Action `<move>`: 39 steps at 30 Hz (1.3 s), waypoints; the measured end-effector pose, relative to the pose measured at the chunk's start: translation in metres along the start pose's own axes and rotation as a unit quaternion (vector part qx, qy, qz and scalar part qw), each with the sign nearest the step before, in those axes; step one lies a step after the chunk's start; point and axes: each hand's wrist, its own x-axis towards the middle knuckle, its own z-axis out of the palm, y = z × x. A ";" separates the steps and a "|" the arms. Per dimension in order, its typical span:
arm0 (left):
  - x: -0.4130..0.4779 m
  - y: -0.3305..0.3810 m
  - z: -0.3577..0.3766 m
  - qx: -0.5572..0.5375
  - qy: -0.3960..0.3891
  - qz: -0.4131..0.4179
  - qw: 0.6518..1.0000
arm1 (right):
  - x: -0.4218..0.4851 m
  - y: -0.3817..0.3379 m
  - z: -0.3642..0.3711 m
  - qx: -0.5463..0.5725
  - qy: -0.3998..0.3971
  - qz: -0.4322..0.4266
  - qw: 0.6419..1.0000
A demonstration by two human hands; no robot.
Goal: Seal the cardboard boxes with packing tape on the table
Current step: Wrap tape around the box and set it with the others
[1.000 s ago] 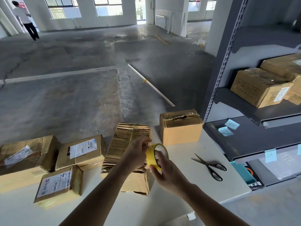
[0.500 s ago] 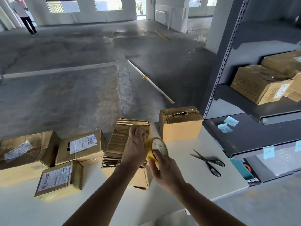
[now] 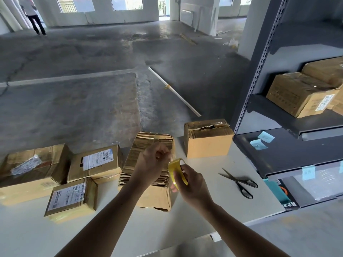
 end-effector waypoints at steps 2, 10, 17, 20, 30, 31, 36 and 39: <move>0.002 -0.001 -0.006 -0.015 0.001 -0.026 1.000 | -0.002 0.000 0.001 0.006 -0.009 -0.030 0.999; 0.001 -0.009 -0.013 -0.030 -0.062 -0.092 0.993 | -0.013 -0.003 0.000 0.005 -0.030 -0.050 0.998; 0.002 -0.021 -0.015 0.043 -0.014 -0.057 0.997 | -0.017 0.000 -0.004 -0.039 -0.119 -0.060 0.990; -0.002 -0.018 -0.018 0.037 0.020 -0.062 0.997 | -0.018 -0.002 -0.006 -0.044 -0.122 -0.074 0.989; -0.002 -0.005 -0.027 0.018 0.075 -0.018 0.997 | -0.020 0.009 0.010 -0.062 -0.014 -0.069 0.996; -0.002 -0.006 -0.027 0.024 0.080 -0.009 0.996 | -0.020 0.008 0.011 -0.069 -0.018 -0.060 0.996; -0.006 -0.003 -0.029 0.031 0.114 0.017 0.993 | -0.009 0.010 0.014 -0.061 -0.011 0.011 0.998; -0.008 0.000 -0.031 0.027 0.115 0.031 0.992 | -0.004 0.013 0.010 -0.083 0.020 0.020 0.996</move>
